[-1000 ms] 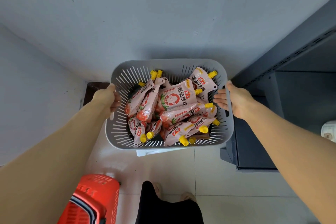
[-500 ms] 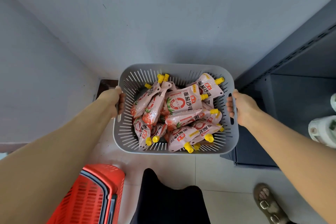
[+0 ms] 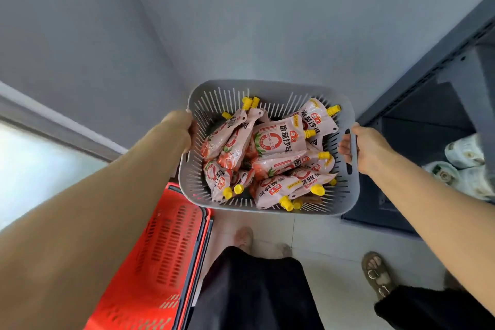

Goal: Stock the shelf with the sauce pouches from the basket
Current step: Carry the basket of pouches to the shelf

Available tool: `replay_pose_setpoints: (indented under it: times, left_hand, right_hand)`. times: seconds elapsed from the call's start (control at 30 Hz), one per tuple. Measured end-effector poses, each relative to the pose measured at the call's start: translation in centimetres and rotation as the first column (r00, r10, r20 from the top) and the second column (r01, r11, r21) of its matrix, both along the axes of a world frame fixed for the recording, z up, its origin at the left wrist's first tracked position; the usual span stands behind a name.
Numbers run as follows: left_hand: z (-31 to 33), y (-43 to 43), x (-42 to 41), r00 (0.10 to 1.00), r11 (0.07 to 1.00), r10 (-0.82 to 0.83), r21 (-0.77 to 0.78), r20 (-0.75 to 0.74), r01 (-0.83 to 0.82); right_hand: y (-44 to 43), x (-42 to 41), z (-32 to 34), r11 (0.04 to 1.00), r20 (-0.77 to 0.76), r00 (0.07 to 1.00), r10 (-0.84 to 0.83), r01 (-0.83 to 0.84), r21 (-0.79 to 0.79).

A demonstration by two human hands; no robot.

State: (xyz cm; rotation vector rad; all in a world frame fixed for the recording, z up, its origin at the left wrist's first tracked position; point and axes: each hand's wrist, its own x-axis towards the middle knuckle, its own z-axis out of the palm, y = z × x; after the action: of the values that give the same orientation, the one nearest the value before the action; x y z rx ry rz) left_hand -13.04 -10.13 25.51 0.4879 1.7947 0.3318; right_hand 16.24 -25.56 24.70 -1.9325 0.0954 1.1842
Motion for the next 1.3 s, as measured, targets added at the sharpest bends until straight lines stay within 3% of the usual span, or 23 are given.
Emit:
replay_pose_setpoints:
  times: [0.17,0.37,0.63,0.93,1.3]
  left_hand:
    - [4.9,-3.6,-3.6,0.999,0.999,0.042,-0.014,0.001,-0.042]
    - [7.9,-8.4,-7.2,0.996,0.999,0.012,-0.037,0.09,-0.008]
    - [10.4,-15.2,-9.0,0.957,0.957,-0.288,-0.024,0.047,0.289]
    - [9.5,-24.4,-5.4,0.793,0.792,-0.609,-0.04,0.012,0.609]
    - [10.5,-44.4,3.8,0.465,0.467,-0.884,-0.018,-0.043,0.884]
  right_hand:
    - [-4.3,-3.2,4.8,1.0,0.013,1.0,0.02,-0.02,0.014]
    - [-11.0,-7.5,7.5,0.997,-0.007,0.997,-0.079,0.079,0.007]
    - [-22.9,-13.7,8.7,0.954,-0.054,0.953,-0.297,0.298,0.01]
    - [-38.5,-18.0,8.3,0.814,-0.072,0.81,-0.581,0.581,-0.033]
    - [-62.6,-21.3,9.9,0.565,-0.096,0.564,-0.82,0.825,0.013]
